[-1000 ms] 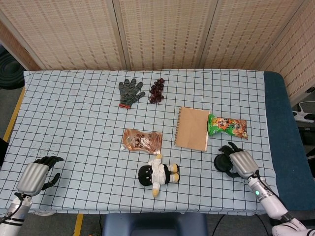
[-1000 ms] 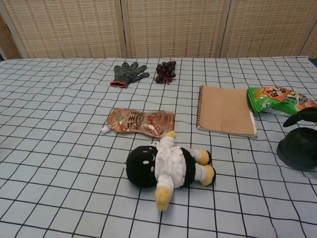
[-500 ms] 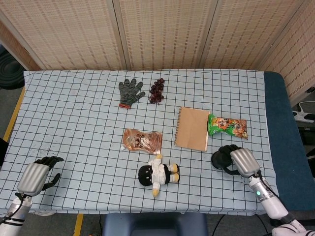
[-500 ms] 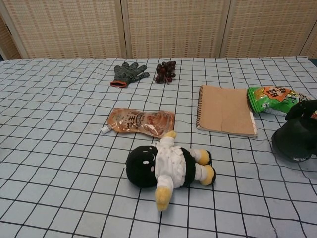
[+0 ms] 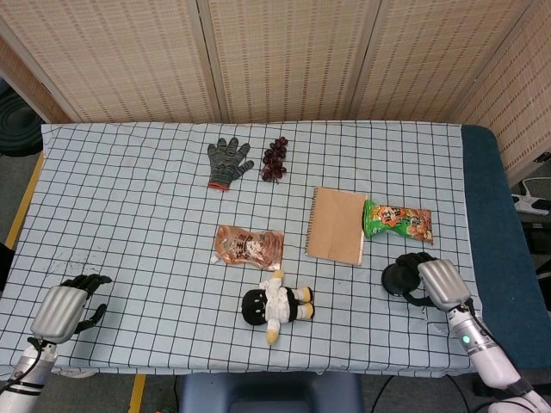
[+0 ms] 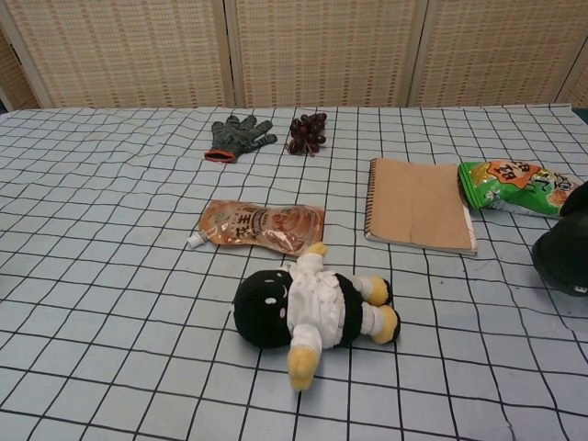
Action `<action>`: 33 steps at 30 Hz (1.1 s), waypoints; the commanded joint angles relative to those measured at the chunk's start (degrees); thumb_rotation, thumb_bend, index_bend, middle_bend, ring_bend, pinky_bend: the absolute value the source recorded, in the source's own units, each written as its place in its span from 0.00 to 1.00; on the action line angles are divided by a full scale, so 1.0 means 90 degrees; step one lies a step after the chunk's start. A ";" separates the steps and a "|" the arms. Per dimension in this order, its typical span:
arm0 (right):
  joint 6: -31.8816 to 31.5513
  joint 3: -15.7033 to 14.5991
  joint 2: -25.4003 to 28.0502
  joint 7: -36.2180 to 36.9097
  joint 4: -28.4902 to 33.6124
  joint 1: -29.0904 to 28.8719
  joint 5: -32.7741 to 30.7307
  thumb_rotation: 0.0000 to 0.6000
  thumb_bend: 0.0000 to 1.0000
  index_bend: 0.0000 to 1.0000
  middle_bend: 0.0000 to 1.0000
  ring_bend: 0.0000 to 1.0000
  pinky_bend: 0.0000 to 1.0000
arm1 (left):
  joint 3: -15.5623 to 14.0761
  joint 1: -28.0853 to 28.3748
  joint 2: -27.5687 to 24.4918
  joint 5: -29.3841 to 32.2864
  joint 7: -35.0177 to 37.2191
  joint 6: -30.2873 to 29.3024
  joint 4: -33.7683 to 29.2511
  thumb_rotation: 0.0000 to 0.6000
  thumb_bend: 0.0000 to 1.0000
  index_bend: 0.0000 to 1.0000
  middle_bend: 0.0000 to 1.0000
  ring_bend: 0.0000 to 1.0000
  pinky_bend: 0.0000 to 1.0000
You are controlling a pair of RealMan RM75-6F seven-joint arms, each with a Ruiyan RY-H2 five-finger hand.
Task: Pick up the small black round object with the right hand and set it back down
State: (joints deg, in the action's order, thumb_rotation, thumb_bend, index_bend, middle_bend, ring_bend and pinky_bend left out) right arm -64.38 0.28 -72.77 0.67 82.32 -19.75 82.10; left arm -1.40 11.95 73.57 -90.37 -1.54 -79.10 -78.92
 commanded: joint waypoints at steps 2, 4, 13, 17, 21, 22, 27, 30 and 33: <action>0.0462 -0.0062 -0.0041 0.0030 -0.0123 -0.0083 -0.0254 1.00 0.16 0.46 0.39 0.27 0.50 | 0.0005 -0.0001 -0.0009 0.0020 0.0026 0.0010 -0.0004 1.00 0.39 0.29 0.34 0.34 0.49; 0.0567 -0.0075 -0.0068 -0.0028 -0.0187 -0.0107 -0.0299 1.00 0.16 0.46 0.39 0.27 0.50 | 0.0008 -0.0003 -0.0017 0.0024 0.0051 0.0007 -0.0003 1.00 0.39 0.29 0.34 0.34 0.49; 0.0821 -0.0176 0.0089 -0.0050 -0.0109 -0.0192 -0.0209 1.00 0.16 0.21 0.19 0.03 0.35 | 0.0001 -0.0004 -0.0020 0.0008 0.0037 -0.0002 -0.0007 1.00 0.39 0.29 0.34 0.35 0.49; 0.0696 -0.0186 0.0109 0.0039 -0.0132 -0.0167 -0.0070 1.00 0.16 0.14 0.09 0.00 0.22 | 0.0001 -0.0001 -0.0017 0.0010 0.0014 0.0006 -0.0014 1.00 0.39 0.29 0.34 0.35 0.49; 0.0648 -0.0200 0.0136 0.0151 -0.0125 -0.0154 0.0009 1.00 0.16 0.14 0.08 0.00 0.21 | 0.0002 -0.0001 -0.0016 0.0019 0.0008 0.0015 -0.0015 1.00 0.39 0.29 0.34 0.35 0.49; 0.0639 -0.0202 0.0141 0.0174 -0.0119 -0.0151 0.0024 1.00 0.16 0.14 0.08 0.00 0.21 | 0.0001 -0.0002 -0.0017 0.0019 0.0007 0.0015 -0.0018 1.00 0.39 0.29 0.34 0.35 0.49; 0.0507 -0.0184 0.0103 0.0258 -0.0128 -0.0112 0.0093 1.00 0.16 0.23 0.10 0.00 0.20 | 0.0003 -0.0001 -0.0021 0.0018 0.0015 0.0013 -0.0018 1.00 0.39 0.29 0.34 0.35 0.49; 0.0306 -0.0156 0.0006 0.0267 -0.0226 -0.0058 0.0176 1.00 0.16 0.34 0.25 0.08 0.23 | 0.0004 -0.0001 -0.0025 0.0024 0.0026 0.0016 -0.0020 1.00 0.39 0.29 0.34 0.35 0.49; 0.0228 -0.0131 -0.0057 0.0243 -0.0292 -0.0030 0.0175 1.00 0.16 0.42 0.35 0.20 0.31 | 0.0004 -0.0002 -0.0026 0.0024 0.0035 0.0016 -0.0017 1.00 0.39 0.29 0.34 0.35 0.49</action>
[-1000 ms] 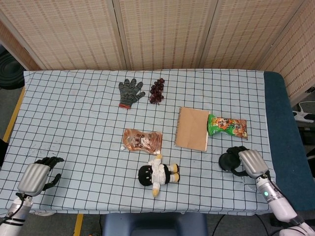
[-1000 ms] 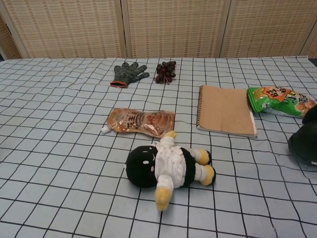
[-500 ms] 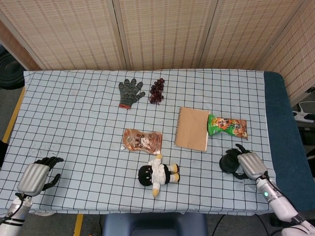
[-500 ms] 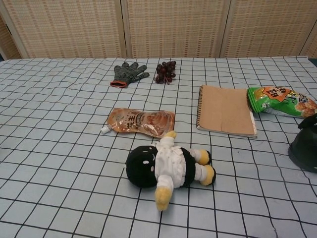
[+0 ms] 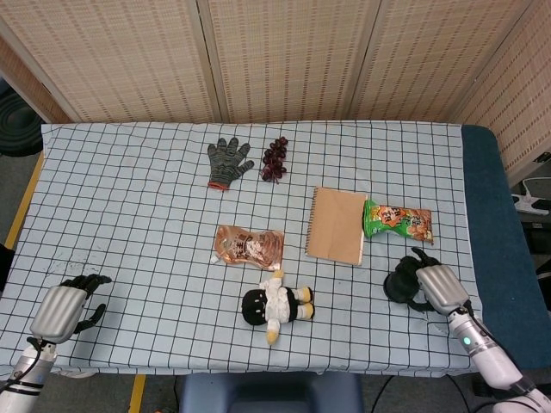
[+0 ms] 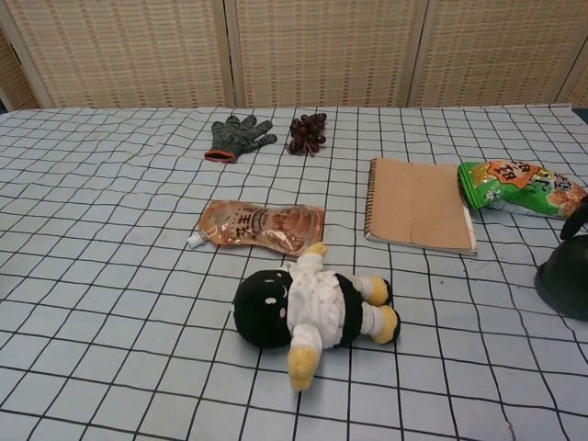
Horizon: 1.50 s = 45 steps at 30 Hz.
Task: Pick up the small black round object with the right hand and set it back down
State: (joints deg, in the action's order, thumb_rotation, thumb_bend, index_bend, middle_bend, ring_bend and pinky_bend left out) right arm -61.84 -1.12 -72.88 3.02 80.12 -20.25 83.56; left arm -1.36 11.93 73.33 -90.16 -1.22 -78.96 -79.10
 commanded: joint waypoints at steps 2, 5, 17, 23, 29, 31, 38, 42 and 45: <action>-0.0128 0.0055 -0.0098 -0.0036 -0.0092 0.0051 0.0001 1.00 0.16 0.48 0.42 0.28 0.38 | -0.0003 0.0001 0.0002 -0.0005 -0.0001 0.0001 0.0001 1.00 0.39 0.29 0.34 0.35 0.49; -0.0252 0.0083 -0.0161 -0.0051 -0.0164 0.0082 0.0041 1.00 0.16 0.54 0.48 0.36 0.45 | -0.0003 0.0000 0.0002 -0.0003 -0.0004 0.0002 0.0000 1.00 0.39 0.29 0.34 0.35 0.49; -0.0835 0.0296 0.0156 0.0197 0.0295 0.0227 0.0129 1.00 0.16 0.57 0.49 0.38 0.47 | -0.0003 0.0001 -0.0001 -0.0002 0.0001 0.0005 -0.0004 1.00 0.39 0.29 0.34 0.35 0.49; -0.0802 0.0414 0.0276 -0.0765 0.0378 0.0353 -0.0454 1.00 0.16 0.57 0.49 0.38 0.47 | -0.0010 0.0001 0.0003 -0.0007 -0.0047 0.0009 -0.0019 1.00 0.39 0.29 0.34 0.35 0.49; -0.0647 0.0491 -0.0017 -0.1213 0.0049 0.0384 -0.0888 1.00 0.16 0.55 0.46 0.35 0.47 | -0.0005 -0.0003 0.0003 -0.0005 -0.0051 -0.0002 -0.0023 1.00 0.39 0.29 0.34 0.35 0.49; -0.0497 0.0473 -0.0037 -0.1160 -0.0027 0.0361 -0.0939 1.00 0.16 0.50 0.41 0.31 0.47 | 0.0000 -0.0004 -0.0001 0.0007 -0.0034 0.0002 -0.0019 1.00 0.39 0.29 0.34 0.35 0.49; -0.0153 0.0353 0.0065 -0.1214 0.0070 0.0314 -0.0998 1.00 0.16 0.24 0.16 0.06 0.22 | 0.0002 -0.0004 -0.0006 0.0004 -0.0014 -0.0005 -0.0016 1.00 0.39 0.29 0.34 0.35 0.49; 0.0209 0.0191 0.0394 -0.1323 0.0470 0.0260 -0.1027 1.00 0.14 0.08 0.02 0.00 0.08 | -0.0005 -0.0009 -0.0007 -0.0010 -0.0025 -0.0016 -0.0015 1.00 0.39 0.29 0.34 0.35 0.49; 0.0139 0.0154 0.0550 -0.1330 0.0695 0.0288 -0.0929 1.00 0.12 0.07 0.01 0.00 0.07 | 0.0004 -0.0013 -0.0007 0.0007 -0.0018 -0.0018 -0.0011 1.00 0.39 0.29 0.34 0.35 0.49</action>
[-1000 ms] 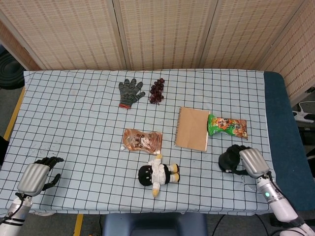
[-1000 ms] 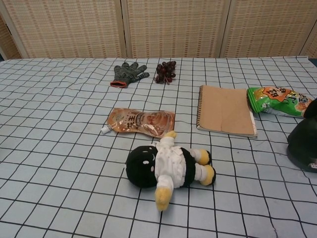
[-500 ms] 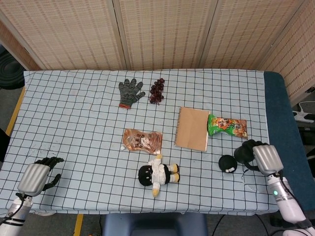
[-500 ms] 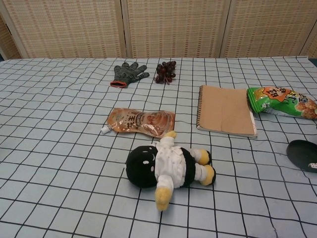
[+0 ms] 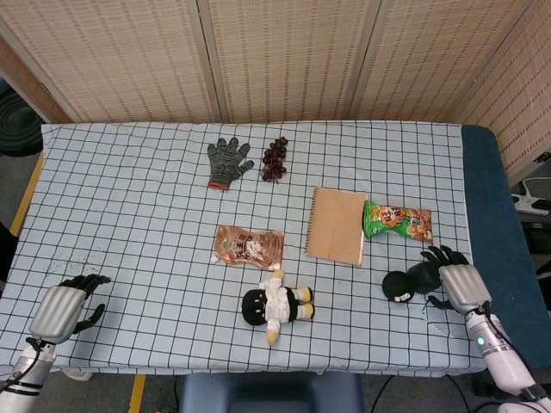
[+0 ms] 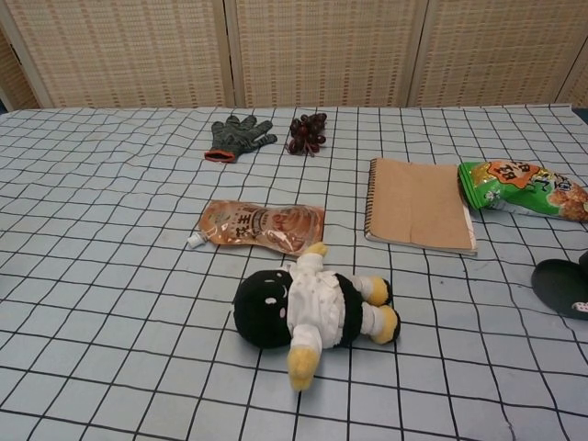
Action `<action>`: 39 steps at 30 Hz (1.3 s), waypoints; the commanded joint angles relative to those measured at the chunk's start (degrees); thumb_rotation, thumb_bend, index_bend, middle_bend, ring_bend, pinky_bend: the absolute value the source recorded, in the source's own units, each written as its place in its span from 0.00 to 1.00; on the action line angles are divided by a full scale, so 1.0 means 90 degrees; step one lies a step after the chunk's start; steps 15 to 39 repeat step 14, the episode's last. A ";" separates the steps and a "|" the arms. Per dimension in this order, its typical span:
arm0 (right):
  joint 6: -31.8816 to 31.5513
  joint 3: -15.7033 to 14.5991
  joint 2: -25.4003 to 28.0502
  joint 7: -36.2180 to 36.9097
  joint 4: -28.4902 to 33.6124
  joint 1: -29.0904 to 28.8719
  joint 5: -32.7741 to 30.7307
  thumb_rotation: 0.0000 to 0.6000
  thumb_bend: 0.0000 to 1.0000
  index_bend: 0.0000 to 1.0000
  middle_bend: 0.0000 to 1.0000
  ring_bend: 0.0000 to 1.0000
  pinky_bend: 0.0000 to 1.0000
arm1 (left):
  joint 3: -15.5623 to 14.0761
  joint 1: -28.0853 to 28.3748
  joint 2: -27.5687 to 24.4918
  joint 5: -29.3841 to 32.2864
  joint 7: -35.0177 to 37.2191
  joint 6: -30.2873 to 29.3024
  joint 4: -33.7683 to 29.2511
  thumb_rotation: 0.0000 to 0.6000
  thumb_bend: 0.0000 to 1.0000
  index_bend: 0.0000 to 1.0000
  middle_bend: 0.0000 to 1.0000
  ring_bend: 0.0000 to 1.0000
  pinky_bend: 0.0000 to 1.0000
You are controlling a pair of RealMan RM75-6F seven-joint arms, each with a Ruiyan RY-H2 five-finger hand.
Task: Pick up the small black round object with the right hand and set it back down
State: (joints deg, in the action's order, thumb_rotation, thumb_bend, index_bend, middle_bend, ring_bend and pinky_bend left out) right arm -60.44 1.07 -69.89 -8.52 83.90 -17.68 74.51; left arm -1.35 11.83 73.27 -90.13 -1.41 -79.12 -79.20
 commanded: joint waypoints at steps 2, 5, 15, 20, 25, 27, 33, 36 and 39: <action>-0.0106 -0.0106 0.0279 -0.0003 0.0375 0.0030 0.0180 1.00 0.12 0.07 0.01 0.00 0.06 | 0.0009 -0.0002 0.0001 0.0013 0.0008 -0.0001 0.0005 1.00 0.39 0.29 0.34 0.35 0.49; -0.0440 -0.0104 0.0273 0.0237 0.0423 0.0112 0.0508 1.00 0.10 0.07 0.01 0.00 0.05 | 0.0020 0.0003 0.0000 0.0038 0.0016 0.0018 -0.0001 1.00 0.39 0.29 0.34 0.35 0.49; -0.2308 -0.0138 -0.0296 0.1447 -0.0641 0.0583 0.1890 1.00 0.09 0.07 0.01 0.00 0.05 | 0.0027 0.0027 0.0021 0.0140 -0.0058 0.0155 0.0084 1.00 0.39 0.29 0.34 0.35 0.49; -0.2308 -0.0138 -0.0296 0.1447 -0.0641 0.0583 0.1890 1.00 0.09 0.07 0.01 0.00 0.05 | 0.0027 0.0027 0.0021 0.0140 -0.0058 0.0155 0.0084 1.00 0.39 0.29 0.34 0.35 0.49; -0.2308 -0.0138 -0.0296 0.1447 -0.0641 0.0583 0.1890 1.00 0.09 0.07 0.01 0.00 0.05 | 0.0027 0.0027 0.0021 0.0140 -0.0058 0.0155 0.0084 1.00 0.39 0.29 0.34 0.35 0.49; -0.2308 -0.0138 -0.0296 0.1447 -0.0641 0.0583 0.1890 1.00 0.09 0.07 0.01 0.00 0.05 | 0.0027 0.0027 0.0021 0.0140 -0.0058 0.0155 0.0084 1.00 0.39 0.29 0.34 0.35 0.49; -0.2308 -0.0138 -0.0296 0.1447 -0.0641 0.0583 0.1890 1.00 0.09 0.07 0.01 0.00 0.05 | 0.0027 0.0027 0.0021 0.0140 -0.0058 0.0155 0.0084 1.00 0.39 0.29 0.34 0.35 0.49; -0.2308 -0.0138 -0.0296 0.1447 -0.0641 0.0583 0.1890 1.00 0.09 0.07 0.01 0.00 0.05 | 0.0027 0.0027 0.0021 0.0140 -0.0058 0.0155 0.0084 1.00 0.39 0.29 0.34 0.35 0.49; -0.2308 -0.0138 -0.0296 0.1447 -0.0641 0.0583 0.1890 1.00 0.09 0.07 0.01 0.00 0.05 | 0.0027 0.0027 0.0021 0.0140 -0.0058 0.0155 0.0084 1.00 0.39 0.29 0.34 0.35 0.49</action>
